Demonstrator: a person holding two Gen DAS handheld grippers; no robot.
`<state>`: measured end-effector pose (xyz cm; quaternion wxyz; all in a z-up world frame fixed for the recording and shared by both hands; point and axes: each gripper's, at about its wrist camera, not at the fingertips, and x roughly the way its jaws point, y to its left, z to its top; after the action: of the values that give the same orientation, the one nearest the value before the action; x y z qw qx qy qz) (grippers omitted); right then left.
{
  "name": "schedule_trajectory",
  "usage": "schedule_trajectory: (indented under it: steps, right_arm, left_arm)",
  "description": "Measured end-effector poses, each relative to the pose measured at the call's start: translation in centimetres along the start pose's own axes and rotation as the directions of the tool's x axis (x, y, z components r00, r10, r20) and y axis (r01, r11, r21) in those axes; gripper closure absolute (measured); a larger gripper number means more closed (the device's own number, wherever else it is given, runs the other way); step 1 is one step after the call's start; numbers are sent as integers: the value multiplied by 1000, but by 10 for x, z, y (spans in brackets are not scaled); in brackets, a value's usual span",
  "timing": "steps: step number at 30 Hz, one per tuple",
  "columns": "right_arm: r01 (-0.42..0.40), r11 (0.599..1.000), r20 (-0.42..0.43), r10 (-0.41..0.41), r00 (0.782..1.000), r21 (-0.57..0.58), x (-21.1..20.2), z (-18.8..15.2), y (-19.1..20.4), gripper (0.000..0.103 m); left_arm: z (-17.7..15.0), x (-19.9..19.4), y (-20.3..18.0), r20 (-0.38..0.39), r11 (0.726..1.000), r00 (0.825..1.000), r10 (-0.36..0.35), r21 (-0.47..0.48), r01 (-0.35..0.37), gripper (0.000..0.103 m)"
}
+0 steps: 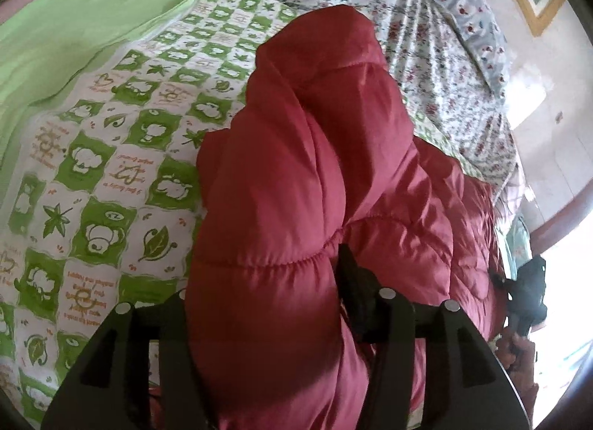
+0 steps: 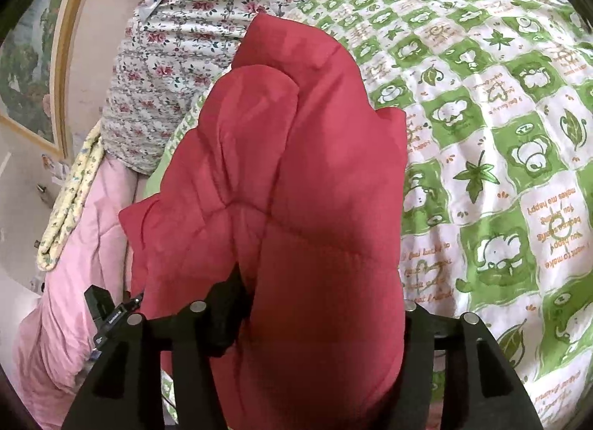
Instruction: Fold large clothes
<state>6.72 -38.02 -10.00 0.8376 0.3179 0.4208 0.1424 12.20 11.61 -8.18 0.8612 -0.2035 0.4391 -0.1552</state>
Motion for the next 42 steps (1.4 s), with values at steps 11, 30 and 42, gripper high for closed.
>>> schedule_trajectory:
  steps: [11, 30, 42]
  right_arm:
    - [52, 999, 30, -52, 998, 4, 3, -2, -2, 34]
    - [182, 983, 114, -176, 978, -40, 0, -9, 11, 22]
    - [255, 967, 230, -245, 942, -13, -30, -15, 15, 13]
  left_arm:
    - [-1, 1, -18, 63, 986, 984, 166, 13, -167, 37]
    - [-12, -67, -26, 256, 939, 904, 343, -55, -340, 24]
    - [-30, -71, -74, 249, 943, 928, 276, 117, -312, 24]
